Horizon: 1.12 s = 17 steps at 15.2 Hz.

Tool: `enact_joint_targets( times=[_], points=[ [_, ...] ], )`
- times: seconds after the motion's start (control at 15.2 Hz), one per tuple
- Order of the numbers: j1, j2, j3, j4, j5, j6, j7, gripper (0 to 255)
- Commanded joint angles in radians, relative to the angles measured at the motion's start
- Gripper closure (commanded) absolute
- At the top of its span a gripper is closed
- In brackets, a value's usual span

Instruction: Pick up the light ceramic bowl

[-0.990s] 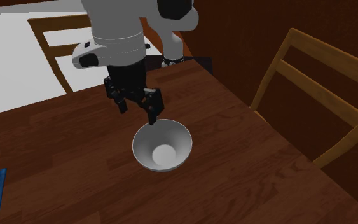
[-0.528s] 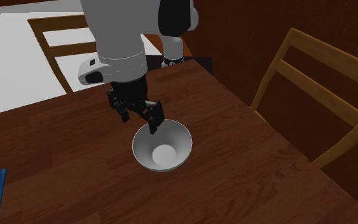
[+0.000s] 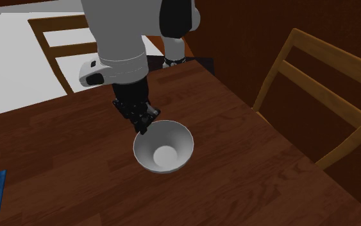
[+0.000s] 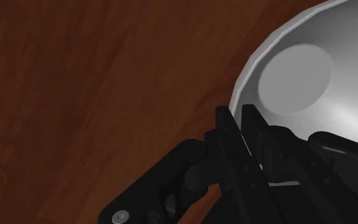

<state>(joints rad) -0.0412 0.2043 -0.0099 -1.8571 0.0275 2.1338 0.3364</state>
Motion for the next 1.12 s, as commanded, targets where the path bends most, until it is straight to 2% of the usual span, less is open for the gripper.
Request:
enact_joint_targets(
  times=[0.0,1.06],
  points=[
    [0.0,0.001,0.001,0.0,0.0,0.0,0.0,255],
    [0.0,-0.046,0.0,0.141,-0.002,-0.189,0.004,255]
  ],
)
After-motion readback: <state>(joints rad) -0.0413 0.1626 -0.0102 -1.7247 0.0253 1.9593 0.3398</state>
